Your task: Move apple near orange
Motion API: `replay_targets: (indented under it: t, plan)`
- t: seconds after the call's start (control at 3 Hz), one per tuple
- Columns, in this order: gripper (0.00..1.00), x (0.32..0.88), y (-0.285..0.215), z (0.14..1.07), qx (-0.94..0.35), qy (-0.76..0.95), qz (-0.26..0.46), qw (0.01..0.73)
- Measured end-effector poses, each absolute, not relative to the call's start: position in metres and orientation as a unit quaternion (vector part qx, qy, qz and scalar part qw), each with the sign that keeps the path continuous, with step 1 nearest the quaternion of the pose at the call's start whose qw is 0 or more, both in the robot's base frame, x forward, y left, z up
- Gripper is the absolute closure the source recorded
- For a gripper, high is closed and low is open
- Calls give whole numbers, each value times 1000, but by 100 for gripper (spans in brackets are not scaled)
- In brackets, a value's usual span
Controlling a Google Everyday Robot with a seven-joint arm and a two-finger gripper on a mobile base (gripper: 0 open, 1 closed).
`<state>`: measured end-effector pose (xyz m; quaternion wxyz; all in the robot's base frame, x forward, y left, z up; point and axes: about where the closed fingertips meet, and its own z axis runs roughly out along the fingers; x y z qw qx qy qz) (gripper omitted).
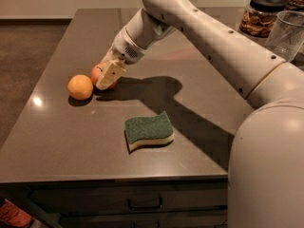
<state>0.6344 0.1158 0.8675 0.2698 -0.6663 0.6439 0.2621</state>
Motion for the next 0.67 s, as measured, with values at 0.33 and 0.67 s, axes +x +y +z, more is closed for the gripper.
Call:
replay_targets:
  t: [0.33, 0.67]
  plan:
    - [0, 634, 118, 866, -667, 643, 263, 268]
    - [0, 634, 118, 866, -667, 643, 263, 268]
